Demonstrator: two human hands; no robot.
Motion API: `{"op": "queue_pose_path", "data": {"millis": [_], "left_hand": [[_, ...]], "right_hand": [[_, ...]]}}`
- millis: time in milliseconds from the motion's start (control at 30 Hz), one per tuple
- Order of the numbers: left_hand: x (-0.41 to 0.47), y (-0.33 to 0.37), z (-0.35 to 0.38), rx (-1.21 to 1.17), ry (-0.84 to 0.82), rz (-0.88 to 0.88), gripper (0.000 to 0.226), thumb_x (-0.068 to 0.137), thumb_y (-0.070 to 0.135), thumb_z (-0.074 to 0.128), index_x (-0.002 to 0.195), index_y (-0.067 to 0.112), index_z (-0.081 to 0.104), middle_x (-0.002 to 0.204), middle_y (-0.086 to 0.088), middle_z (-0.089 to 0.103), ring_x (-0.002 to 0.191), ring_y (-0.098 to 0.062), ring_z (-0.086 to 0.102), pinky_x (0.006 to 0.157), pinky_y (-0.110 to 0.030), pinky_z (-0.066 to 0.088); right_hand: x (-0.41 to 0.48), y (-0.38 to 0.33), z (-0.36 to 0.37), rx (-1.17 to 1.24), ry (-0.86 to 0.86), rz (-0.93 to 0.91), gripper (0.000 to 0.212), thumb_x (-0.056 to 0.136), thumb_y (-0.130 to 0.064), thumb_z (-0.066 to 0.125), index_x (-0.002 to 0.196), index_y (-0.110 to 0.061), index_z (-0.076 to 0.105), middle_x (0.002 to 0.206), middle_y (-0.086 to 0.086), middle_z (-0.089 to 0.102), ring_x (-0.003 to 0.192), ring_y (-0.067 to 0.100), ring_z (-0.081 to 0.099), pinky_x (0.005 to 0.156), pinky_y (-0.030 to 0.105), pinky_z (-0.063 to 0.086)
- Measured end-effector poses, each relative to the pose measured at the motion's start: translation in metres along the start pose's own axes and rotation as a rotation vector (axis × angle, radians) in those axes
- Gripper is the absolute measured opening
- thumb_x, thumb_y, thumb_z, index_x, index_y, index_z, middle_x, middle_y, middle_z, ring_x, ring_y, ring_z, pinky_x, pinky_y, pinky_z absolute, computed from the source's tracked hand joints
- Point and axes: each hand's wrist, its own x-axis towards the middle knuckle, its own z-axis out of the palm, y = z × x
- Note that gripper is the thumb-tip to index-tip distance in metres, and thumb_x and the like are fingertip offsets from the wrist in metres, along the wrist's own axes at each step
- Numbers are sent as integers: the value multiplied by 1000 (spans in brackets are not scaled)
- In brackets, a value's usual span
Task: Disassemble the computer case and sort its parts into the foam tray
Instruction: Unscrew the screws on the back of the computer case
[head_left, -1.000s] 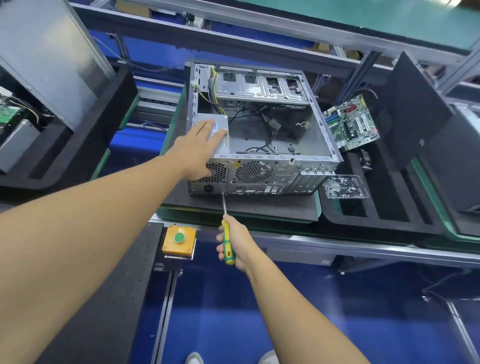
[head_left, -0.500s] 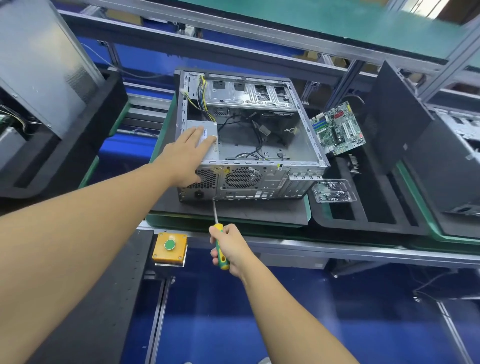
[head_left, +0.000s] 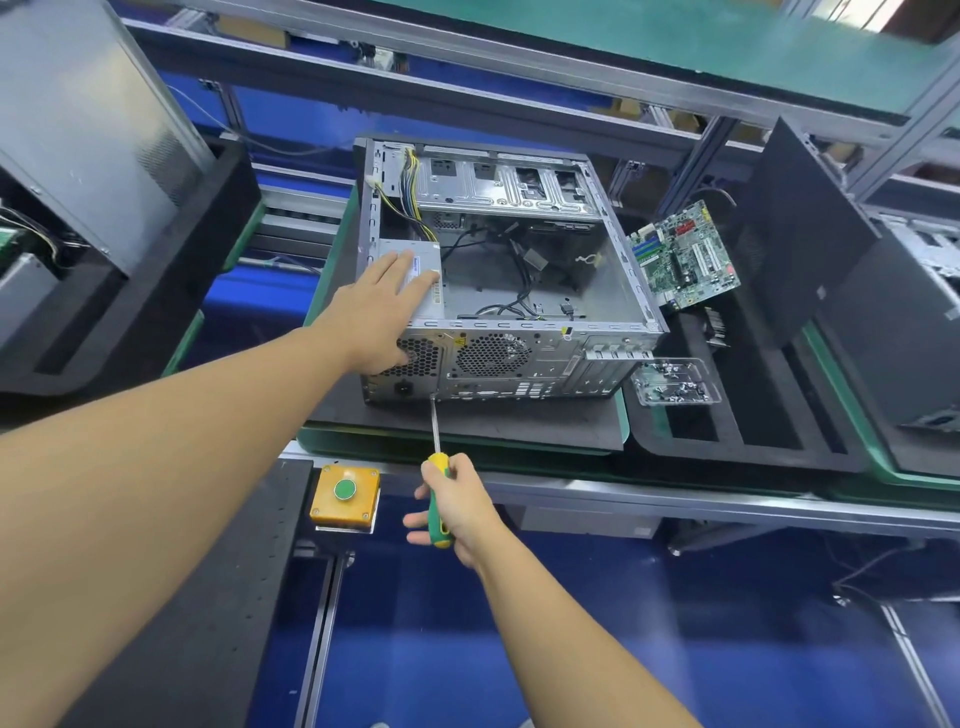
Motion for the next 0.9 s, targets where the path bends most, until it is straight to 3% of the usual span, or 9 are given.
{"op": "queue_pose_path", "data": {"millis": [167,300,500,633,733,833,900], "left_hand": [[0,-1,0,-5,-4,0,114,79,36,81,158,24,1,166,-7,-7,153,-25,-7,113,-54,35],[1,-1,-1,0,-3,4,114,79,36,81,158,23,1,166,-7,-7,153,-25,-7,114,-53,35],[0,0,-1,0,-13,-2,114,80,35,81,158,24,-1,166,-7,-9,153,-25,-8,115,-53,33],[0,0,-1,-1,-10,0,114,80,36,81,158,24,0,166,-7,-8,153,-25,-8,115,-53,33],[0,0,-1,-3,-10,-1,113,80,35,81,158,24,0,166,-7,-8,153,-24,-7,114,-52,34],[0,0,-2,-3,-7,2,113,80,35,81,158,24,1,166,-8,-7,153,-25,-7,115,-52,34],[0,0,-2,-4,-5,2,113,80,35,81,158,23,1,166,-8,-7,153,-25,-7,114,-52,34]], "right_hand": [[0,-15,-6,145,-91,172,30,101,-43,48,108,-14,54,73,6,65,52,15,52,51,28,48],[-2,-14,-10,175,-152,192,41,102,-36,38,105,-4,63,78,9,70,57,17,58,57,30,52],[0,-1,-11,11,24,-7,16,101,-33,56,103,-17,55,92,7,61,68,15,69,63,35,62],[-3,-12,-6,65,-30,91,28,100,-40,56,112,-15,51,86,6,60,55,13,59,55,33,57],[-5,-21,-9,182,-123,202,41,101,-42,46,115,-6,58,82,9,67,59,17,58,56,31,53],[-6,-17,-16,157,-148,181,43,104,-32,35,111,-2,64,89,11,71,66,17,61,64,33,55],[-7,-13,-14,158,-106,128,35,105,-29,38,107,-5,63,87,9,71,65,16,61,61,32,55]]}}
